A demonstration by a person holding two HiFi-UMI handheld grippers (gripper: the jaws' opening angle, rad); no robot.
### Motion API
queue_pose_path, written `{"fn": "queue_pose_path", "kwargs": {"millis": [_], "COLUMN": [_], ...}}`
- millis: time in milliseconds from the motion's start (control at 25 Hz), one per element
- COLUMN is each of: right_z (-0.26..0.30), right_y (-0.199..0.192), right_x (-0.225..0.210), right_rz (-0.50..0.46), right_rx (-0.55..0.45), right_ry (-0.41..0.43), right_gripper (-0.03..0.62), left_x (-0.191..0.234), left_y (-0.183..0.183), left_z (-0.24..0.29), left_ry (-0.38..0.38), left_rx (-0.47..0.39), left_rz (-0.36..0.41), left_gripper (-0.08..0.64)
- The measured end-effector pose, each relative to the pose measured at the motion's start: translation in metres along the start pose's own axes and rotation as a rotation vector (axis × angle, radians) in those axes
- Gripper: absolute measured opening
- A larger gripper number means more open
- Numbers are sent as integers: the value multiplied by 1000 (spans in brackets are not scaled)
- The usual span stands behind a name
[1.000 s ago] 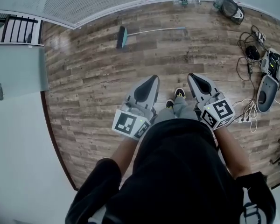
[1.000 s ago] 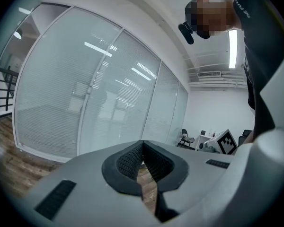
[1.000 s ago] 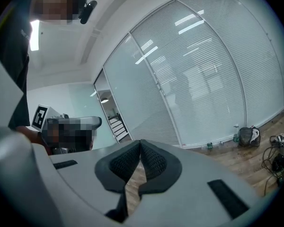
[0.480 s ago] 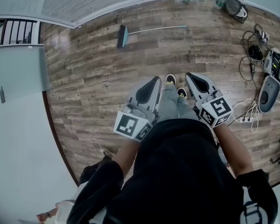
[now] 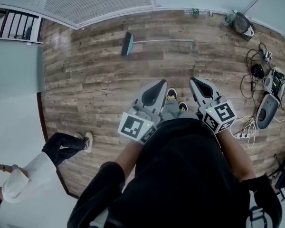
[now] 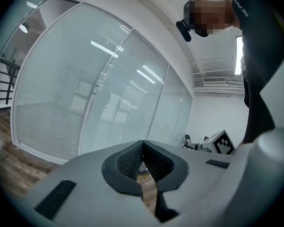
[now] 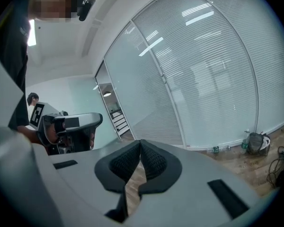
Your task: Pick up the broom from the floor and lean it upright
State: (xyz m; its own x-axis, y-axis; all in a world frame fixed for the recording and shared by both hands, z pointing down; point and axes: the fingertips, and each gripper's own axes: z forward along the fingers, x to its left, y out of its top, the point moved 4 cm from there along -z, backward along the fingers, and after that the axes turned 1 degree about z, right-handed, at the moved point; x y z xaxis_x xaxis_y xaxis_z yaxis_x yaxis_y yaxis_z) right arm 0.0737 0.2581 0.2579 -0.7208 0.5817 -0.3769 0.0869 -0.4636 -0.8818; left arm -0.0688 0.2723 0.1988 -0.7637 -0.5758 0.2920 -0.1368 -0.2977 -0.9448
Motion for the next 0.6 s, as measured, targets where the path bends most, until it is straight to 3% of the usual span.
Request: {"fn": "queue_pose_path", "kwargs": {"millis": [240, 600], "right_z": [37, 69], "right_y": [16, 27], "right_x": [-3, -28], "right_rz": [-27, 8], "right_rx": [-6, 26], "right_ry": [-23, -37], "right_gripper": [15, 17], "left_x": [43, 77], "left_y": [3, 19], "left_z": [16, 60], "left_ry": [-7, -25], "left_rx": [-2, 22], "left_rz": [-20, -44], "left_gripper": [21, 21]}}
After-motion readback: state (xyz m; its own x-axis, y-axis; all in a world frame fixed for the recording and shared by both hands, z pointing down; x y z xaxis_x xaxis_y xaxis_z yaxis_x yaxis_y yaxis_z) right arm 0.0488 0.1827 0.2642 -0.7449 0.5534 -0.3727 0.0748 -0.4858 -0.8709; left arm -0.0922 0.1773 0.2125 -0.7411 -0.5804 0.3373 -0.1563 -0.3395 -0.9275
